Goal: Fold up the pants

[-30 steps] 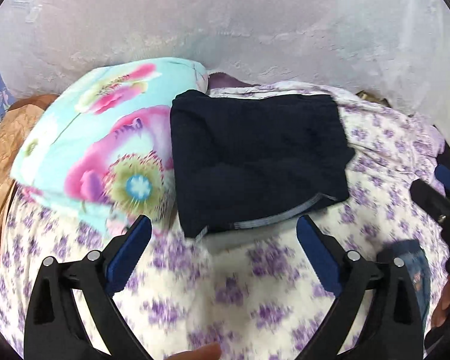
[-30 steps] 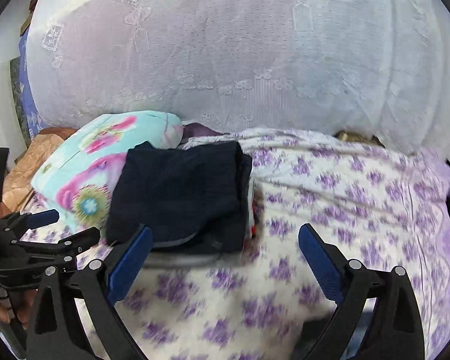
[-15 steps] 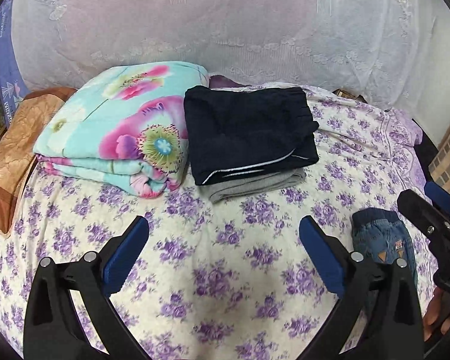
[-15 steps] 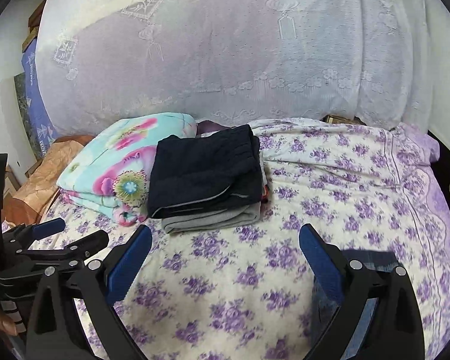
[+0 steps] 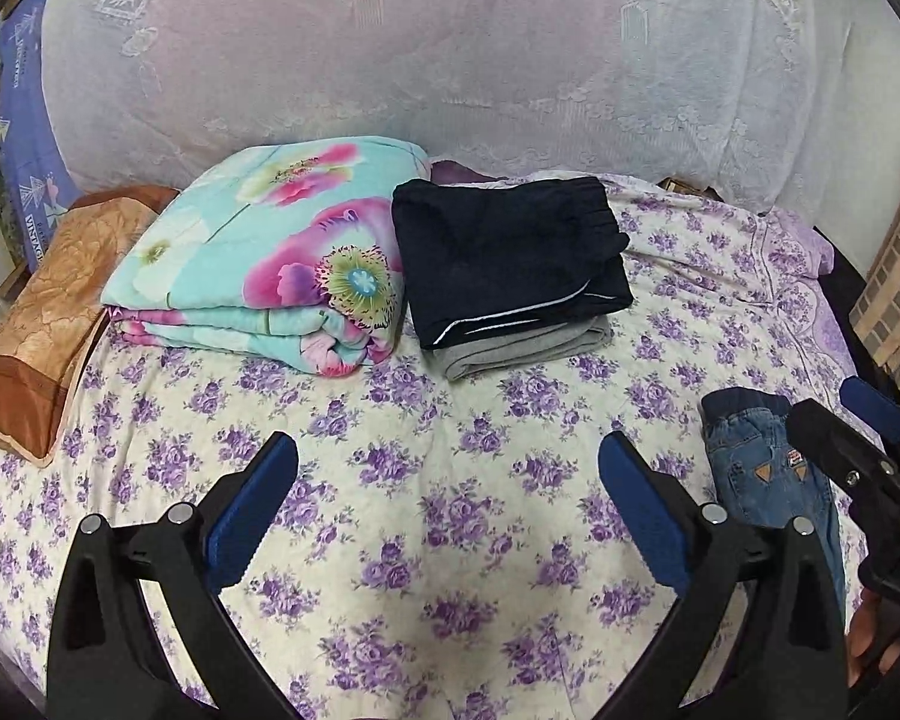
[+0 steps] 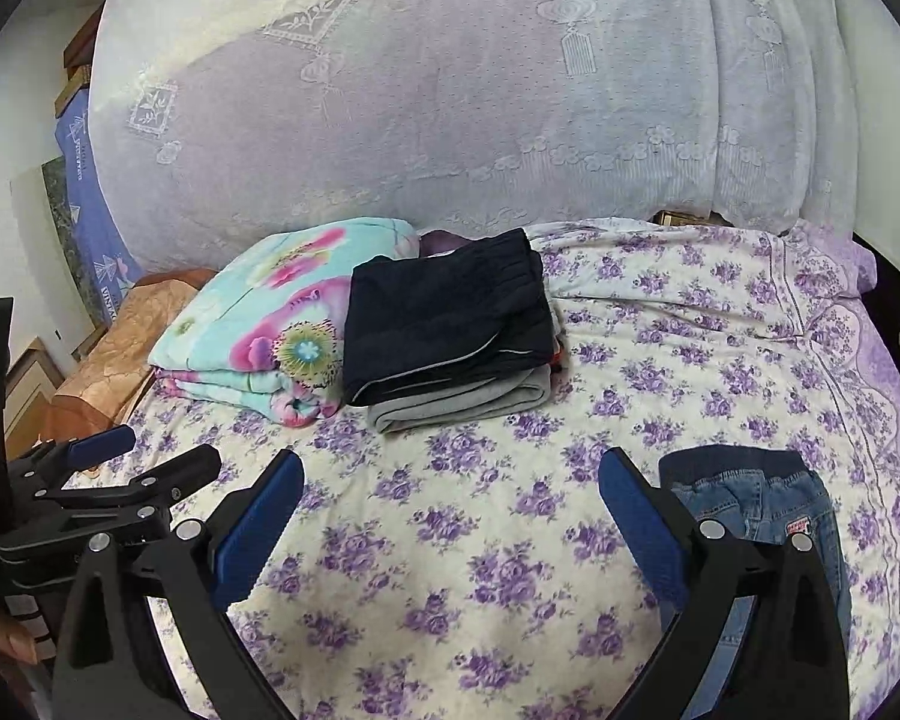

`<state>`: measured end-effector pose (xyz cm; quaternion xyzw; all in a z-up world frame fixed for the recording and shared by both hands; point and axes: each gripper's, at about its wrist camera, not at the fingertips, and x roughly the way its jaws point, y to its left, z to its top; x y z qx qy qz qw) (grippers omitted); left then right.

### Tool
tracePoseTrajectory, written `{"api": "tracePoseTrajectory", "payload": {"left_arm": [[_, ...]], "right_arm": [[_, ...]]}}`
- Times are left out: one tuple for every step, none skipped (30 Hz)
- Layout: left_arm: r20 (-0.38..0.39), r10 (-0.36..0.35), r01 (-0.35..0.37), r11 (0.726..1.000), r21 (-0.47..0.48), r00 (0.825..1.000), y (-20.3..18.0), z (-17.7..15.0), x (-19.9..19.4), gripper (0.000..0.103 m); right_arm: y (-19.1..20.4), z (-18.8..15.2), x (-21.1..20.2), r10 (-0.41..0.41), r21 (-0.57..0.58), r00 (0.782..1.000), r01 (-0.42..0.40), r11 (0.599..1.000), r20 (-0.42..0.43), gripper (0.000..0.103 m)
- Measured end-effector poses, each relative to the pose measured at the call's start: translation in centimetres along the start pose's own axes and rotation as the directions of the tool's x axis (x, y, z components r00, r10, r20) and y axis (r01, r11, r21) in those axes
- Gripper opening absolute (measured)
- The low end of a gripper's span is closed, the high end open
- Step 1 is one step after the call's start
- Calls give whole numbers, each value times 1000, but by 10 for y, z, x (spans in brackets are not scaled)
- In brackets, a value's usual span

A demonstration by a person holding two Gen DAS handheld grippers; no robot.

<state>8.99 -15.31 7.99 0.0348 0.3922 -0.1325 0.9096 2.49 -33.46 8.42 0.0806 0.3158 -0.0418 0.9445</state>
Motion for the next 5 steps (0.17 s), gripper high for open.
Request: {"api": "tracePoseTrajectory", "payload": {"left_arm": [[1, 17, -17, 1000, 2, 1000, 0, -2, -3, 98], [-1, 27, -27, 1000, 7, 1000, 0, -4, -4, 98], [-3, 25, -24, 1000, 13, 1000, -1, -5, -5, 98], [-5, 22, -21, 1000, 22, 1000, -1, -7, -7, 98], [-6, 23, -23, 999, 26, 1000, 0, -9, -8, 98]], "right_arm": [[1, -2, -2, 0, 2, 1000, 0, 1000, -1, 99], [2, -3, -3, 1, 3, 1000, -1, 1000, -3, 99], [3, -5, -4, 5, 5, 1000, -5, 1000, -6, 99], [4, -6, -5, 8, 4, 1000, -8, 1000, -8, 99], [5, -8, -6, 10, 2, 1000, -10, 1000, -9, 99]]}}
